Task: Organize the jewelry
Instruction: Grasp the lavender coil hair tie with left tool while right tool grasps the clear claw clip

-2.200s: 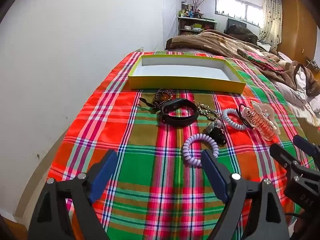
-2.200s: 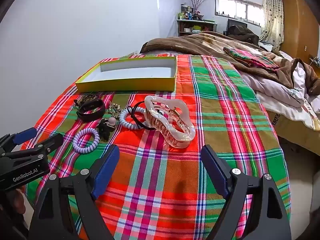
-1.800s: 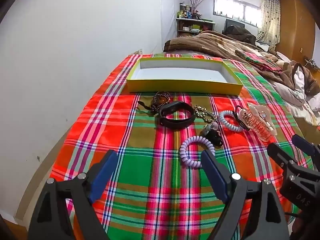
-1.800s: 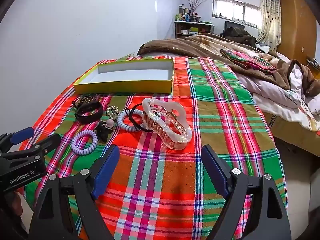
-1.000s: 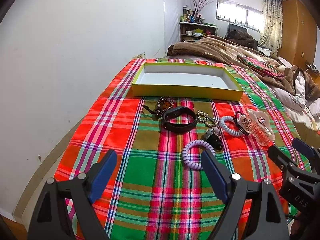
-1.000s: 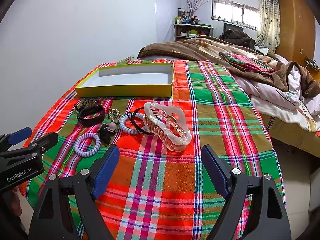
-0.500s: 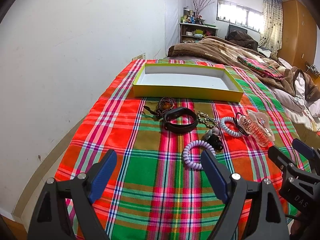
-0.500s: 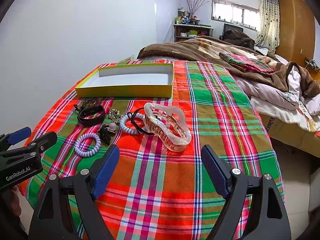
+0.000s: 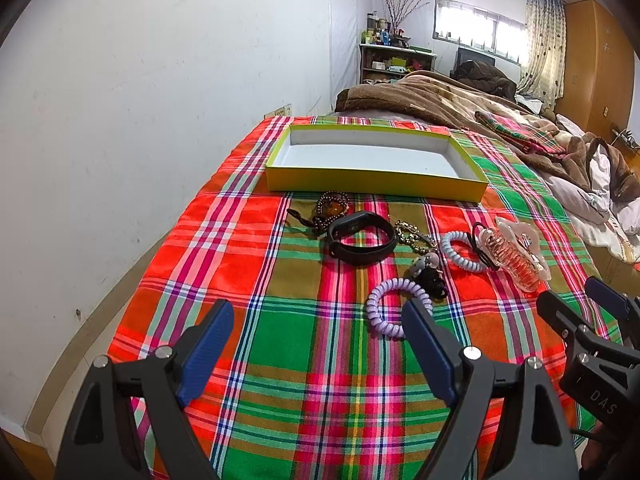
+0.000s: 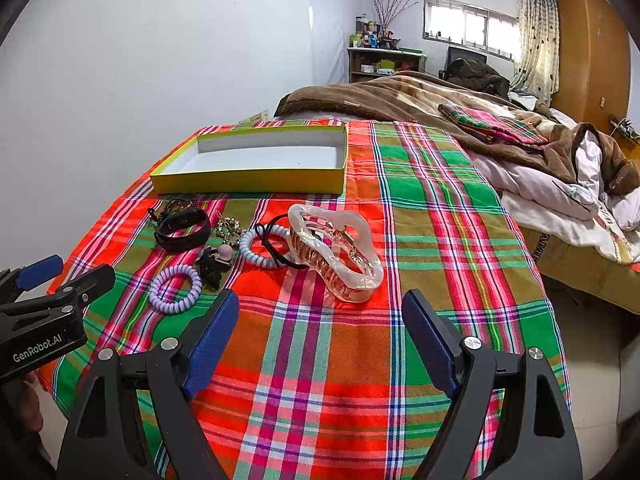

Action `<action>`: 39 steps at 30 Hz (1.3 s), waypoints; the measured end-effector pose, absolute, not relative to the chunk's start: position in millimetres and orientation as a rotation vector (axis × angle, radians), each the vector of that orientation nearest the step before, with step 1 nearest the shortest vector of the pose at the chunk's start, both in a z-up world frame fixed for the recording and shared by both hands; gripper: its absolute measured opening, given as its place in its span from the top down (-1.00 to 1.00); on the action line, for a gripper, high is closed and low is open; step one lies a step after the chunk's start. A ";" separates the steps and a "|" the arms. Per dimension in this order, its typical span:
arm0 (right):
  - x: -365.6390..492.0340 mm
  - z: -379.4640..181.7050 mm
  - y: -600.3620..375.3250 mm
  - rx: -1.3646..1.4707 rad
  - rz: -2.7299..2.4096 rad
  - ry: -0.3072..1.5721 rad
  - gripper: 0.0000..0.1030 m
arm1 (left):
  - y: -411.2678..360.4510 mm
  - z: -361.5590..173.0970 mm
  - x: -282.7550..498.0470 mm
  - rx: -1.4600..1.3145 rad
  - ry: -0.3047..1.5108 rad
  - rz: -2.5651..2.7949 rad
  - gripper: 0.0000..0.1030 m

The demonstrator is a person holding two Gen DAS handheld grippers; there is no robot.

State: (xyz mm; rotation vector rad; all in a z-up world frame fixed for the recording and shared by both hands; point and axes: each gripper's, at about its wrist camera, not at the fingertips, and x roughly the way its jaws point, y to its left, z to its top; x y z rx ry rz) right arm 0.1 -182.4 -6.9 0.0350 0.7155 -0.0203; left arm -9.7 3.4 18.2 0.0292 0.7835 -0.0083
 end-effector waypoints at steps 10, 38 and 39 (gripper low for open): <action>0.0 -6.2 -182.6 0.033 -0.022 0.713 -0.62 | 3.3 18.2 -9.7 0.027 0.785 -0.010 -0.69; 31.6 -5.9 -216.4 0.005 -0.044 0.698 -0.62 | 8.2 -11.4 22.7 -0.045 0.900 -0.157 -0.63; 37.6 -6.6 -221.1 0.003 -0.045 0.701 -0.62 | 6.6 -13.9 26.9 -0.039 0.912 -0.167 -0.62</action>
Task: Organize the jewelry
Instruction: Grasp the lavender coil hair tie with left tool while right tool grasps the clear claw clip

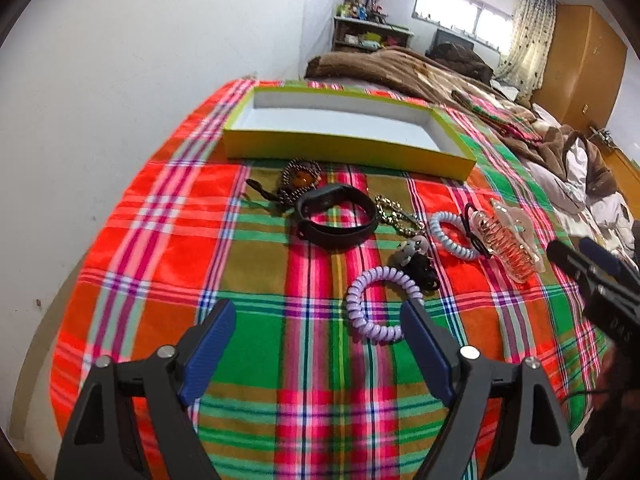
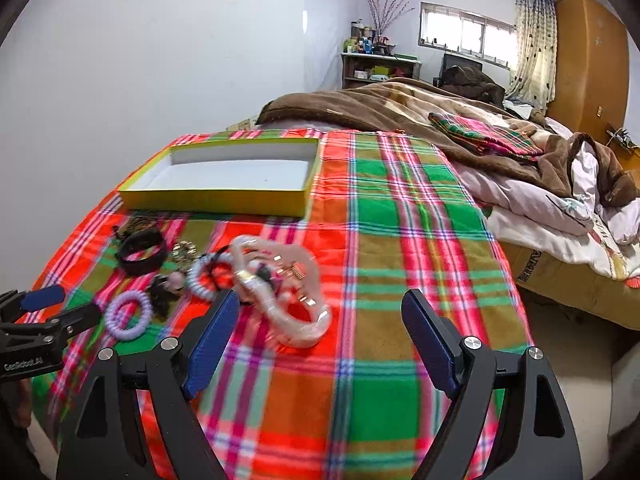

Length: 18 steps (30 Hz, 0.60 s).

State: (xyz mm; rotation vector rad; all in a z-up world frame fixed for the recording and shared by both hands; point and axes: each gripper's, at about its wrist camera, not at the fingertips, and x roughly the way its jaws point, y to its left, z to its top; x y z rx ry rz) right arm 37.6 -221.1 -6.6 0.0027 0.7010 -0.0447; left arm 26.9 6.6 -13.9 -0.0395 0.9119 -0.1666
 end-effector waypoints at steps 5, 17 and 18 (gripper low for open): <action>59.9 -11.1 -237.6 0.009 -0.047 0.737 -0.62 | -0.8 -26.5 40.9 -0.006 0.973 -0.178 -0.36; 97.4 -33.7 -245.4 0.052 0.107 0.843 -0.43 | -6.5 -28.2 49.6 0.050 0.980 -0.190 -0.32; 99.5 -34.4 -245.4 0.062 0.115 0.846 -0.38 | -7.3 -28.1 51.6 0.052 0.979 -0.188 -0.30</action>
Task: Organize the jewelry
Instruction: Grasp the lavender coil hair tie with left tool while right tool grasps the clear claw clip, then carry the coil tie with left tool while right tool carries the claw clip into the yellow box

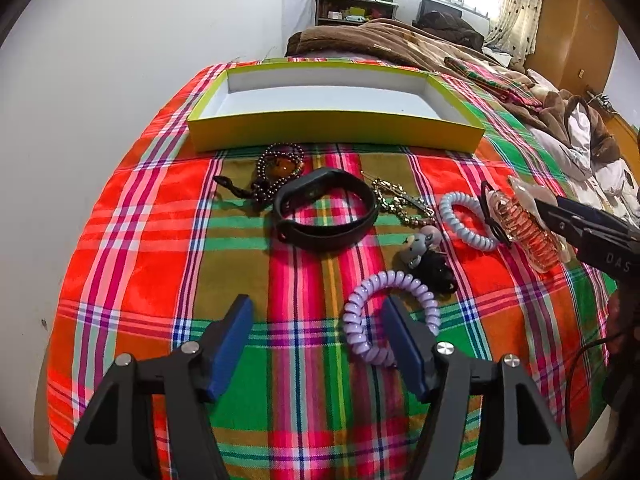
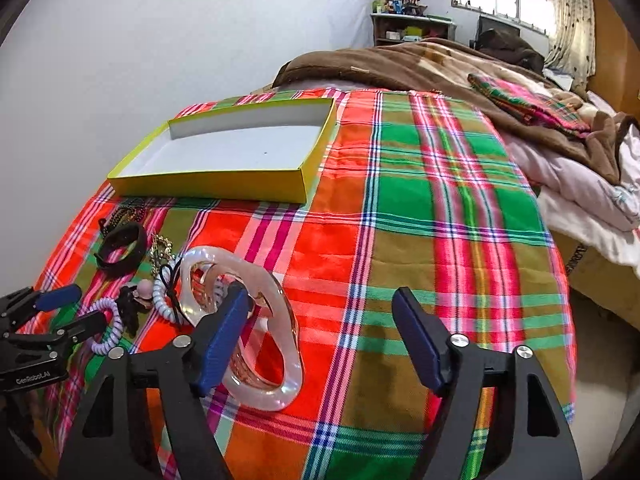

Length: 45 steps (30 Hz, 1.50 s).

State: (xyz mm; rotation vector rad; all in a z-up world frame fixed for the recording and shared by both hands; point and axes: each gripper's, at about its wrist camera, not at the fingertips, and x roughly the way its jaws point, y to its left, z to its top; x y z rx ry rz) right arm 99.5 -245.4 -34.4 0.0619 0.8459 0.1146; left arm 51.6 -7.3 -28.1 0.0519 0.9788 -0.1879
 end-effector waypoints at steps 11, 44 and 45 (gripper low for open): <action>106.3 -32.6 -239.9 0.092 0.200 0.869 0.32 | -11.9 -26.4 55.8 0.107 0.967 -0.201 0.38; 85.1 -10.1 -247.3 0.128 0.160 0.813 0.77 | -8.7 6.3 48.6 0.035 0.877 -0.261 0.79; 84.6 -8.9 -247.7 0.130 0.158 0.811 0.77 | -7.6 7.6 49.4 0.031 0.874 -0.260 0.79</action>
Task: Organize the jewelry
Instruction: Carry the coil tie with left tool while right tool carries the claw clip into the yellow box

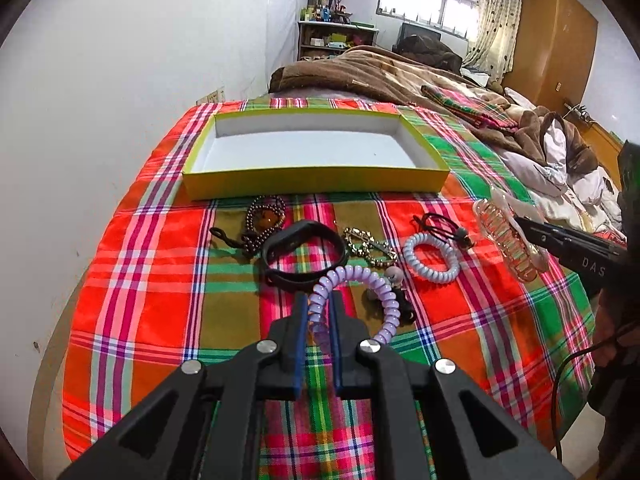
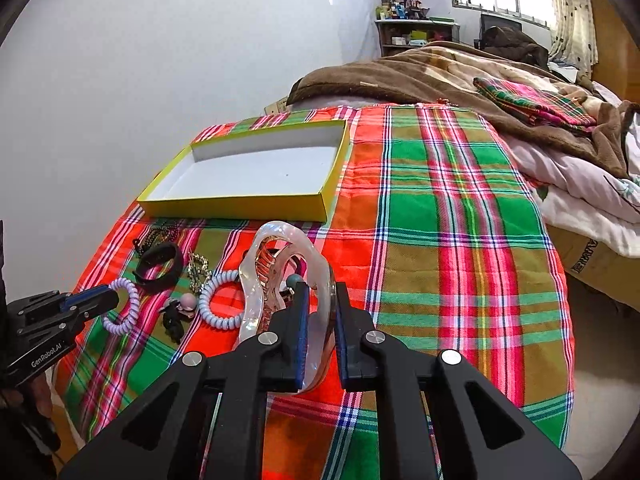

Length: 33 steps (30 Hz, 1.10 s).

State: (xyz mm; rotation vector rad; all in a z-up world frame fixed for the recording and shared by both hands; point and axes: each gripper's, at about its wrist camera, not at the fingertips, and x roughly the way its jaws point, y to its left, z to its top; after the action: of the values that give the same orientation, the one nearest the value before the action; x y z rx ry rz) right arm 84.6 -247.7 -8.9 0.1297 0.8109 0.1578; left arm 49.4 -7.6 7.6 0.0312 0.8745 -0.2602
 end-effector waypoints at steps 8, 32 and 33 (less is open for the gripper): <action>87.9 7.6 -246.8 0.129 0.142 0.780 0.77 | 0.3 19.7 59.7 0.015 0.849 -0.250 0.79; 162.1 28.1 -219.2 0.095 0.077 0.735 0.77 | 27.1 36.5 161.3 -0.053 0.797 -0.209 0.79; 165.9 27.5 -217.7 0.094 0.078 0.737 0.77 | 27.6 35.6 166.5 -0.057 0.796 -0.210 0.79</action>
State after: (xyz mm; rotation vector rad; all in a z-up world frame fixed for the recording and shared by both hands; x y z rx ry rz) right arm 165.9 -217.7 27.5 0.0943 0.7368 0.0777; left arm 166.5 27.6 35.6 -0.0573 0.7960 -0.2103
